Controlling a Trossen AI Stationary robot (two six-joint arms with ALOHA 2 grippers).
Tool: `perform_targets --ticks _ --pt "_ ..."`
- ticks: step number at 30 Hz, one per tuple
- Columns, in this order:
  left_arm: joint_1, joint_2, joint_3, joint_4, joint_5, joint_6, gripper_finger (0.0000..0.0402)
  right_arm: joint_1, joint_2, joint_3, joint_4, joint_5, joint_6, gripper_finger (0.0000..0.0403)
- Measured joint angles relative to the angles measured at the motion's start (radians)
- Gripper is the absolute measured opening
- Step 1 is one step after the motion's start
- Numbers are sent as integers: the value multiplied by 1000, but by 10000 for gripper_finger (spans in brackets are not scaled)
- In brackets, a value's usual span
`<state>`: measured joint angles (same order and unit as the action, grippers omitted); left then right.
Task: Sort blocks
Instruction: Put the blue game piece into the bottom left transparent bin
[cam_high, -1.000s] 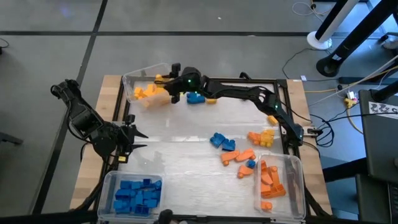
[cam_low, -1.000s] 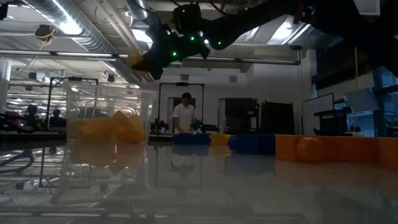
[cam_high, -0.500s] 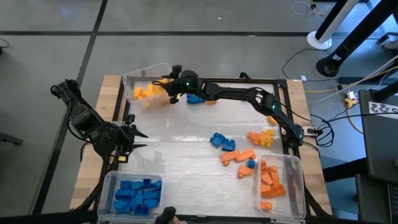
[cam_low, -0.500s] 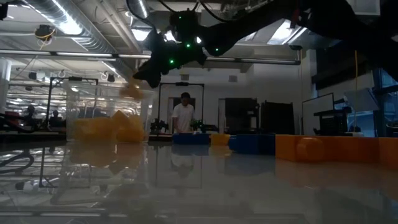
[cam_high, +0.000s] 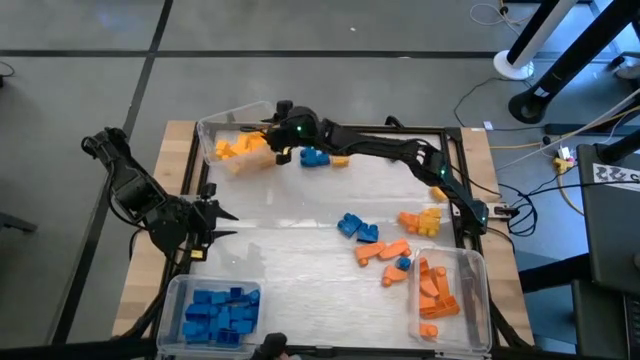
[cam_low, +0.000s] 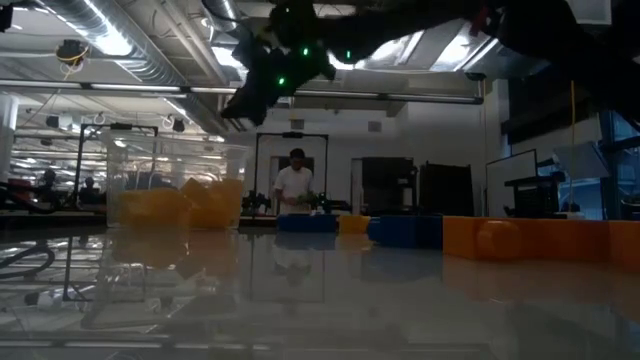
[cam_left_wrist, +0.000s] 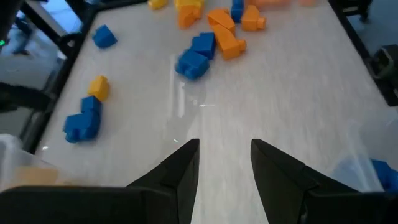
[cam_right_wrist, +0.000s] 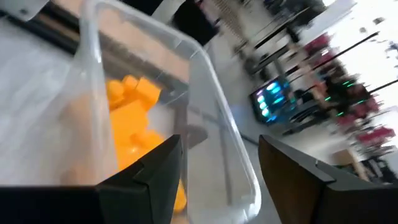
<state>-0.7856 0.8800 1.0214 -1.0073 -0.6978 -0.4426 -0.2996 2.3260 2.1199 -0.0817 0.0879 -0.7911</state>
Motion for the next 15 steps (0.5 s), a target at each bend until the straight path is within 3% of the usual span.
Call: perform_targets --ticks 6,15 --pt "31 1 0 1 -120 22 134 -4 -31 233 -550 34 -2 214" --pt "244 5 0 102 -112 98 134 -1 -241 192 -842 84 99 214"
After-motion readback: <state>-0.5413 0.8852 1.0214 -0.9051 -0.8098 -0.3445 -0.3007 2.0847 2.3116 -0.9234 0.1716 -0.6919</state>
